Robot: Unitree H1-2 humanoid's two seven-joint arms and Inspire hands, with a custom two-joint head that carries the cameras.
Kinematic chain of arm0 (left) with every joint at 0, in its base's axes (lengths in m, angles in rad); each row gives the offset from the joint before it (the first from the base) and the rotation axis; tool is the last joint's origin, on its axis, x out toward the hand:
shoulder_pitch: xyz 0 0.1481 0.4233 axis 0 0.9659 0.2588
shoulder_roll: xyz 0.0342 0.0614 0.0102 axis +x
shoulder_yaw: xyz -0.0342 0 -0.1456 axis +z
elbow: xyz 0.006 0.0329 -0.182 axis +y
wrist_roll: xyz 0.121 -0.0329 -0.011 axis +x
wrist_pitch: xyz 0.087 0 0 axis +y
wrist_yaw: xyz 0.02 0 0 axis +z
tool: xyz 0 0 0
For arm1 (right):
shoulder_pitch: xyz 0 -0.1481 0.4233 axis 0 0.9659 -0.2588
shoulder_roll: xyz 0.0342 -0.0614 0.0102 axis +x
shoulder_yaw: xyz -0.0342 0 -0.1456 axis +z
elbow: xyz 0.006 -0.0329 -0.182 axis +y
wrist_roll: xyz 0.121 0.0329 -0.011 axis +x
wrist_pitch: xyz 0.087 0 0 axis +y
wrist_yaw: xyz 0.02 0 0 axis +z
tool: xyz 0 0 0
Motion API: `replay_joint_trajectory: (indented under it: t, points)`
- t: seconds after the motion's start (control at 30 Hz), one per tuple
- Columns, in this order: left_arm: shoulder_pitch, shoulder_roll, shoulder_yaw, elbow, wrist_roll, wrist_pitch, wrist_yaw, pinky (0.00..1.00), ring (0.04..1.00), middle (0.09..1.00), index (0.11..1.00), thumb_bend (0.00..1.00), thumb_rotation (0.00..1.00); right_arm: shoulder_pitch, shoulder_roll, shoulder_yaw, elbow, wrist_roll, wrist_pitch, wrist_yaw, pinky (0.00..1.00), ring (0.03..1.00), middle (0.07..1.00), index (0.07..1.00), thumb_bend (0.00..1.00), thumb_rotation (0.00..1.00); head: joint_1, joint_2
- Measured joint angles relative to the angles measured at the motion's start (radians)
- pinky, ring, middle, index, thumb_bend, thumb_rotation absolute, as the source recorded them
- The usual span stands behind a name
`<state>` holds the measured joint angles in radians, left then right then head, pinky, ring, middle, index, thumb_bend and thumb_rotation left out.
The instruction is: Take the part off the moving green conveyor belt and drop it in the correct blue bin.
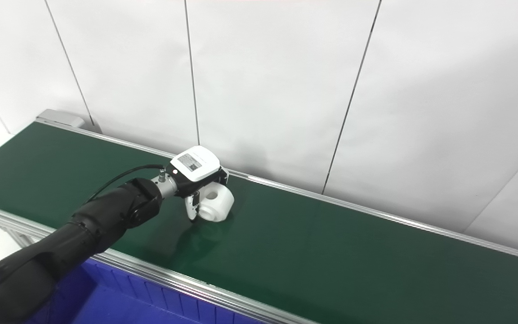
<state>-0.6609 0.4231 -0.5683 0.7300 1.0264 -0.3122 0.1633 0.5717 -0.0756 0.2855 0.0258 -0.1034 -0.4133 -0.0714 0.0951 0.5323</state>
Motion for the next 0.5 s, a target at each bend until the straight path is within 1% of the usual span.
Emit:
replay_joint_trajectory:
  t: [0.07, 0.1, 0.13, 0.23, 0.3, 0.37, 0.4, 0.43, 0.47, 0.5]
  points:
    - [0.0, -0.007, 0.001, 0.002, -0.016, -0.02, 0.012, 0.28, 0.359, 0.444, 0.509, 0.52, 0.0, 0.0, 0.002, 0.001, 0.0, -0.003, 0.0, 0.0, 1.0, 0.984, 0.995, 1.0, 0.9, 0.98, 0.0, 0.0]
    - [0.0, -0.01, 0.001, 0.002, -0.016, -0.024, 0.013, 0.33, 0.411, 0.467, 0.501, 0.52, 0.0, 0.0, 0.003, 0.002, -0.001, -0.006, 0.0, 0.0, 1.0, 0.984, 0.994, 1.0, 0.9, 0.98, 0.0, 0.0]
    - [0.001, -0.012, 0.001, 0.002, -0.016, -0.028, 0.013, 0.33, 0.42, 0.469, 0.501, 0.52, 0.0, 0.0, 0.004, 0.002, -0.002, -0.01, 0.0, -0.001, 1.0, 0.985, 0.995, 1.0, 0.9, 0.98, 0.0, 0.0]
    - [0.001, -0.014, 0.002, 0.0, -0.021, -0.033, 0.013, 0.32, 0.404, 0.46, 0.505, 0.52, 0.0, 0.0, 0.005, 0.002, -0.002, -0.011, 0.0, -0.001, 1.0, 0.982, 0.992, 1.0, 0.9, 0.97, 0.002, 0.002]
    - [0.002, -0.013, 0.002, -0.012, -0.021, -0.033, 0.013, 0.28, 0.348, 0.426, 0.512, 0.52, 0.0, 0.0, 0.006, 0.002, -0.002, -0.012, 0.0, -0.002, 1.0, 0.975, 0.992, 1.0, 0.89, 0.98, 0.006, 0.003]
    - [0.002, -0.011, 0.002, -0.022, -0.018, -0.033, 0.013, 0.26, 0.322, 0.416, 0.513, 0.52, 0.0, 0.0, 0.006, 0.003, -0.002, -0.015, 0.0, -0.002, 1.0, 0.975, 0.992, 1.0, 0.89, 0.98, 0.011, 0.006]
    - [0.005, -0.006, 0.002, -0.036, -0.015, -0.035, 0.013, 0.23, 0.292, 0.411, 0.513, 0.52, 0.0, 0.0, 0.006, 0.004, -0.002, -0.016, 0.0, -0.002, 1.0, 0.974, 0.993, 1.0, 0.89, 0.98, 0.024, 0.018]
    - [0.006, -0.001, 0.002, -0.05, -0.015, -0.039, 0.013, 0.21, 0.272, 0.433, 0.504, 0.52, 0.0, 0.0, 0.006, 0.005, -0.002, -0.017, 0.0, -0.002, 1.0, 0.975, 0.994, 1.0, 0.88, 0.98, 0.028, 0.023]
    - [0.008, 0.006, 0.004, -0.07, -0.015, -0.044, 0.012, 0.22, 0.277, 0.419, 0.506, 0.52, 0.0, 0.0, 0.006, 0.005, -0.004, -0.018, 0.0, -0.001, 1.0, 0.979, 0.996, 1.0, 0.87, 0.98, 0.052, 0.049]
    - [0.015, 0.02, 0.011, -0.116, -0.016, -0.051, 0.008, 0.22, 0.279, 0.415, 0.507, 0.52, 0.0, 0.001, 0.006, 0.004, -0.008, -0.017, 0.0, 0.001, 1.0, 0.98, 0.996, 1.0, 0.87, 0.98, 0.052, 0.049]
